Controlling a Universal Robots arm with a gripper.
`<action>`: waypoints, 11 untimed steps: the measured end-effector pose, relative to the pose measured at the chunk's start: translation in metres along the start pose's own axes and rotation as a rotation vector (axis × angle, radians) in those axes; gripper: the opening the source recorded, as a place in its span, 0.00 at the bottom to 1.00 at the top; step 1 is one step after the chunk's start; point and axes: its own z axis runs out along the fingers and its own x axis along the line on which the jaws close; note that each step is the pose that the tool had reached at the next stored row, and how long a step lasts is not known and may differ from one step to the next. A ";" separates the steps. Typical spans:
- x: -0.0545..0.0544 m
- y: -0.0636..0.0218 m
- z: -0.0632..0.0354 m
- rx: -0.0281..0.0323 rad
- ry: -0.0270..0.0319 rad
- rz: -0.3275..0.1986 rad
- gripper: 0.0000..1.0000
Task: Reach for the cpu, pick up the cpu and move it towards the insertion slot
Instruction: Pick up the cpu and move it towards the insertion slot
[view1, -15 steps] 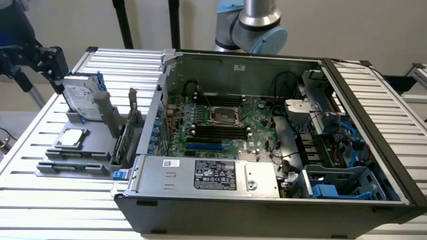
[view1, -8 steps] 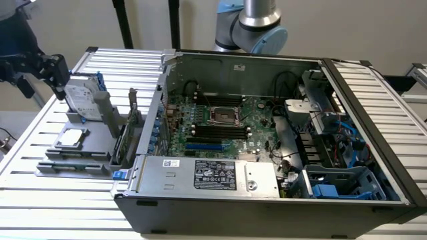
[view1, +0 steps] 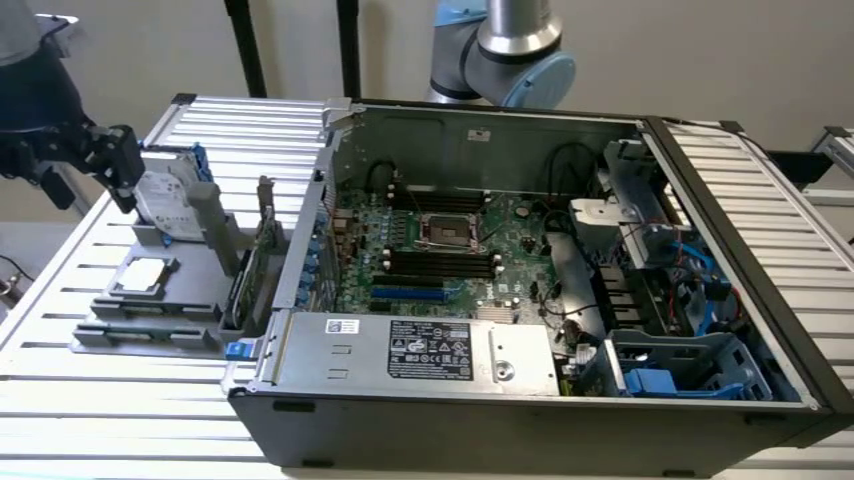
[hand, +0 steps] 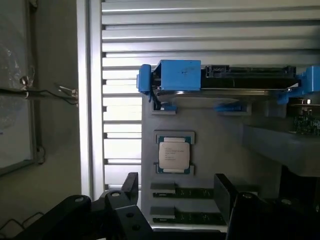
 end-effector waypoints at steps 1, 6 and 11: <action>0.000 -0.0003 0.0018 0.0000 0.0001 0.000 0.71; -0.002 -0.0017 0.0108 0.0000 0.0000 0.000 0.71; -0.003 -0.0023 0.0199 0.0000 -0.0003 0.000 0.71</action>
